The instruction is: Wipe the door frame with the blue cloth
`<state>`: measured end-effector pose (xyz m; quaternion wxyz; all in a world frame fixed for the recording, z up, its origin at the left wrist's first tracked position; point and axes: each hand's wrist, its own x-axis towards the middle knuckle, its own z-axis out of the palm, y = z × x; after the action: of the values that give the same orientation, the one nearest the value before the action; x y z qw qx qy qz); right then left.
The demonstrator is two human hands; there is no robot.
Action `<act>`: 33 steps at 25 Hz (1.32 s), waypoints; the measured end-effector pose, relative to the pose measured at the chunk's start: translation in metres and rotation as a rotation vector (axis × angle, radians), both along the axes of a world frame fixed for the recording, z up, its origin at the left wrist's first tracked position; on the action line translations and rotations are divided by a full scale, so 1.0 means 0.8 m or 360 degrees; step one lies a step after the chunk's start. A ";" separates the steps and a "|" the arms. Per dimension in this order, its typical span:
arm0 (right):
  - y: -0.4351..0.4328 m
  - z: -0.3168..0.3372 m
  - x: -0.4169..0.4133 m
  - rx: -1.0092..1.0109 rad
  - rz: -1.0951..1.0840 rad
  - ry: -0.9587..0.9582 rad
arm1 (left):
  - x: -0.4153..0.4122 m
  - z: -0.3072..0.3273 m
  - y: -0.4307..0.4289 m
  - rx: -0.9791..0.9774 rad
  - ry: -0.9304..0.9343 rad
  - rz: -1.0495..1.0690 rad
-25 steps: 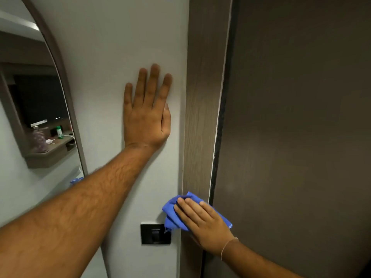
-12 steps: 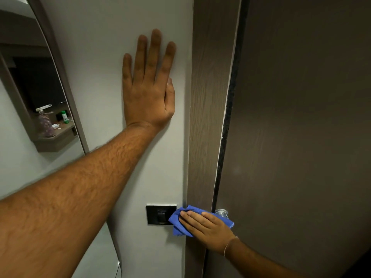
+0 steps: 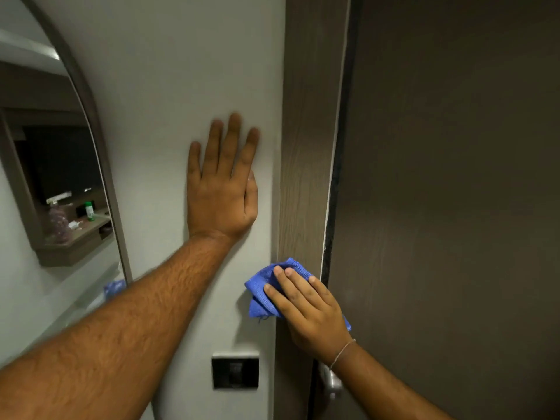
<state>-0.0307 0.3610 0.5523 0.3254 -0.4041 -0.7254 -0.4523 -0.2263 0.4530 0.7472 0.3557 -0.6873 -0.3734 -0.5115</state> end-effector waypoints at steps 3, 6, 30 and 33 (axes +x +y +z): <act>0.006 0.101 -0.006 0.0048 0.0025 0.0097 | -0.001 -0.004 0.002 0.0071 0.0022 0.0023; -0.002 0.192 -0.009 0.0049 0.0006 0.0126 | -0.003 -0.001 0.009 0.0144 0.0068 0.0069; -0.041 0.475 0.006 0.0177 0.0547 0.1417 | 0.002 0.006 0.006 0.0102 -0.0105 -0.0060; -0.069 0.426 0.023 0.0171 0.0330 0.1331 | 0.005 0.016 -0.027 -0.0041 -0.0157 -0.0078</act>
<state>-0.0119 0.3056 0.8931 0.6556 -0.4600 -0.5434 -0.2518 -0.2219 0.4314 0.7603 0.3153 -0.6746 -0.3800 -0.5487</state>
